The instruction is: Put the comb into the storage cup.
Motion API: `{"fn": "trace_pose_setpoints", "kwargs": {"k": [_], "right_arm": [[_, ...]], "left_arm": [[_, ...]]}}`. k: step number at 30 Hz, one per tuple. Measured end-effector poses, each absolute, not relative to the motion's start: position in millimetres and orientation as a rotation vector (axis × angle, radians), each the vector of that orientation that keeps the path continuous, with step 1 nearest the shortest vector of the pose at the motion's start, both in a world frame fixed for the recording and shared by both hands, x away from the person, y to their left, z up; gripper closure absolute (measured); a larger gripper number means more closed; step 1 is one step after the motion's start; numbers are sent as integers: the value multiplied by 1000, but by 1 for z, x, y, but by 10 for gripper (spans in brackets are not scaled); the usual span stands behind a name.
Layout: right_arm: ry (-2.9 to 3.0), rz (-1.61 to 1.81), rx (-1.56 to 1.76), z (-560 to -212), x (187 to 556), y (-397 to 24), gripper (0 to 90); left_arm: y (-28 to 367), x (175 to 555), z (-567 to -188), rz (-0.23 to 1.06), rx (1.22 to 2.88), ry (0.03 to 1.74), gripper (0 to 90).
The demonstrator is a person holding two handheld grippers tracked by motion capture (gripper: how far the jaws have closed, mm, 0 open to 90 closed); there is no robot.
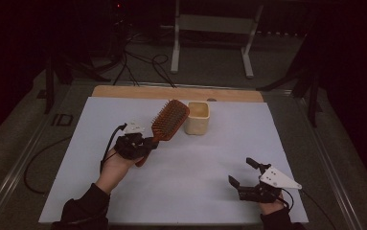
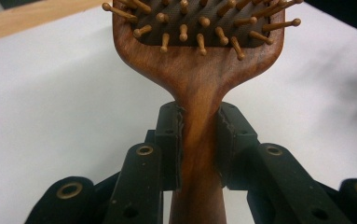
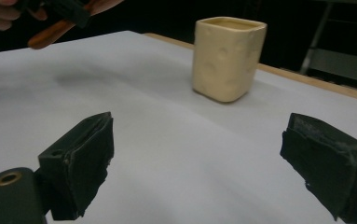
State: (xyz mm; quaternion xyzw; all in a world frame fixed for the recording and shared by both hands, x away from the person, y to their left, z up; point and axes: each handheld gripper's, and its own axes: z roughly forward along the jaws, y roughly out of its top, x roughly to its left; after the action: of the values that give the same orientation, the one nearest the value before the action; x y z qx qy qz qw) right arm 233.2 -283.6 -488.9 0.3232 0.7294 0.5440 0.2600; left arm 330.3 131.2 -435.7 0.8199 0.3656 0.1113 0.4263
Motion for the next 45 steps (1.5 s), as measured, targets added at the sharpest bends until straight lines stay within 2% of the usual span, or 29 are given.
{"fn": "trace_pose_setpoints", "kwargs": {"k": [12,16,30,31,36,45], "right_arm": [[1957,1502,948,-442,232,-272,89],[2064,1512,907,-425,240,-260,89],[2012,1566,864,-381,273,-206,89],[2007,1569,863,-380,276,-203,89],[2004,1582,891,-376,292,-187,89],[1955,1724,1136,-383,316,-171,88]], "left_arm": [[116,312,-438,303,1976,803,734],[113,306,-444,359,1963,782,733],[112,292,-471,359,1935,734,733],[110,290,-473,391,1939,727,733],[108,290,-475,365,1942,718,733],[109,286,-474,385,1889,707,733]]}}
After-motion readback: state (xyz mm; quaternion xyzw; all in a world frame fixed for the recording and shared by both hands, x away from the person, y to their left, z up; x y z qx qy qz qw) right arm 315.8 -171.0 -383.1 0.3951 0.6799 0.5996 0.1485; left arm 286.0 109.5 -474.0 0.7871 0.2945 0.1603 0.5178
